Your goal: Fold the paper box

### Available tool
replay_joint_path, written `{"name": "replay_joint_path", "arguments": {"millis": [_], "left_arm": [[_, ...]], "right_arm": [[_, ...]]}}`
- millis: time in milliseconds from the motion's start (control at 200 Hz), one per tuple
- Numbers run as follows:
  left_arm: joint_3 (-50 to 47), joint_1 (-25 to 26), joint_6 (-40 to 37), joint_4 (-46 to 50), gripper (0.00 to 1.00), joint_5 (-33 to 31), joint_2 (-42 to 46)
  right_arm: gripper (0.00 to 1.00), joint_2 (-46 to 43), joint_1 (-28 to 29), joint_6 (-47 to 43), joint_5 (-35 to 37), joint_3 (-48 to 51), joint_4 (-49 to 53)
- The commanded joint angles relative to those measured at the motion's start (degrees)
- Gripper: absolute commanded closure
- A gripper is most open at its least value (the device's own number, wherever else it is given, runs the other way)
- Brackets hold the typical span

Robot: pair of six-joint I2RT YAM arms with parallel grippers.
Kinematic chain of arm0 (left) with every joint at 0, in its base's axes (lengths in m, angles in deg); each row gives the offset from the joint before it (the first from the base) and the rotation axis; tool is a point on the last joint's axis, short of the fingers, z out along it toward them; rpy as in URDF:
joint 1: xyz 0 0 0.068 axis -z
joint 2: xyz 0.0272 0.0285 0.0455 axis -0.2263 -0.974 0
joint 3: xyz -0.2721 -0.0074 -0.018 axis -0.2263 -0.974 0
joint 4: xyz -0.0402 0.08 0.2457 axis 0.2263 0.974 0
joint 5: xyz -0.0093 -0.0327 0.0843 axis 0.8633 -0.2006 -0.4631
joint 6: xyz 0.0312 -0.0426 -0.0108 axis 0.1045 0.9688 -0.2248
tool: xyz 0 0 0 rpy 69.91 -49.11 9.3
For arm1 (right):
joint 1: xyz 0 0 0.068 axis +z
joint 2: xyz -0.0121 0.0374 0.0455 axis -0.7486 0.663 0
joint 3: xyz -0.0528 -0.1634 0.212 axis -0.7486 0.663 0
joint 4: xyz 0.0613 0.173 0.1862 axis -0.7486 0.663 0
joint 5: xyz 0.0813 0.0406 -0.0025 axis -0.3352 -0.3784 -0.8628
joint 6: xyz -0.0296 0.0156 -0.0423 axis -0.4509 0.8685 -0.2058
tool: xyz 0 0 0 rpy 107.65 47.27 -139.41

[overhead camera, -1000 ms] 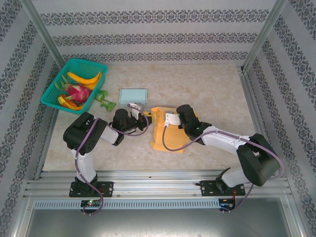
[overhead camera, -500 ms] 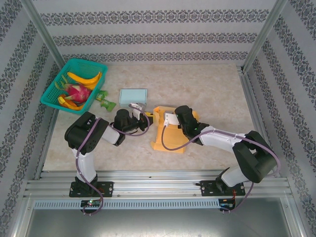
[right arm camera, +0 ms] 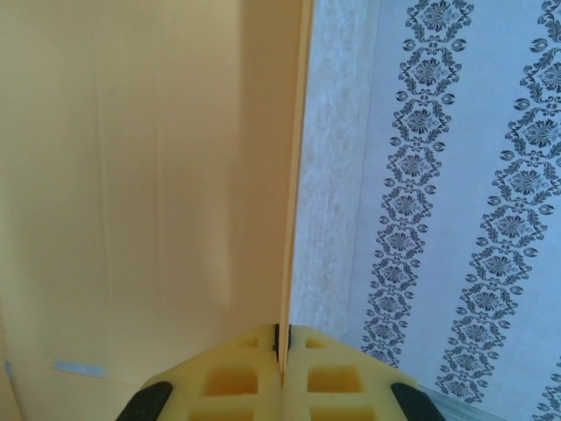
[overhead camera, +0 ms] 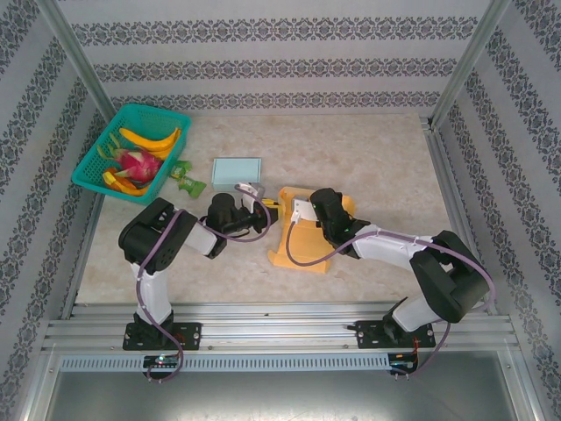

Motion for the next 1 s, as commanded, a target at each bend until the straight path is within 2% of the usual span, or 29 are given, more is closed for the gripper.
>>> {"name": "replay_joint_path", "arguments": {"millis": [0,764,874,994], "left_arm": [[1.8,1.2,1.0,-3.1,0.7,1.8,-1.3],[2.0,1.3,-2.2,2.4,0.64,0.9,-0.1],[2.2,1.3,-1.7,2.9,0.63,-2.0,-0.4],[0.7,1.3,0.0,-1.3,0.62,-7.2,-1.2]], "right_arm": [[1.0,0.2,0.6,1.5,-0.5,0.9,-0.7],[1.0,-0.1,0.2,1.9,-1.0,1.3,-0.9],[1.0,-0.2,0.2,2.0,-1.1,1.5,-0.8],[1.0,-0.4,0.2,2.3,-1.6,1.5,-0.8]]}}
